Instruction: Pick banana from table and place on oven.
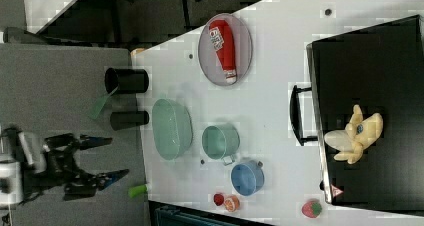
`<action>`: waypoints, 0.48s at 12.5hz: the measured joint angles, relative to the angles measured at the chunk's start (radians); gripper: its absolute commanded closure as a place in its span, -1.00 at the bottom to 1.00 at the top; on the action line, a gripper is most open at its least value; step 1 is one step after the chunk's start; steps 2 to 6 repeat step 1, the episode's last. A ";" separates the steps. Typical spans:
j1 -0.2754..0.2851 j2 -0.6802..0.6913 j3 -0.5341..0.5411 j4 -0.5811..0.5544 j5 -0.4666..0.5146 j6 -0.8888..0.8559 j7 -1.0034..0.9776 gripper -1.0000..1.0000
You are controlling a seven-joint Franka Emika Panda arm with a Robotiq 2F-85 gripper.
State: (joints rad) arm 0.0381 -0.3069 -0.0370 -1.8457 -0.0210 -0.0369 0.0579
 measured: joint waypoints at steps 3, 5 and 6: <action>0.002 0.024 -0.004 0.002 -0.007 0.005 0.000 -1.00; 0.002 0.024 -0.004 0.002 -0.007 0.005 0.000 -1.00; 0.002 0.024 -0.004 0.002 -0.007 0.005 0.000 -1.00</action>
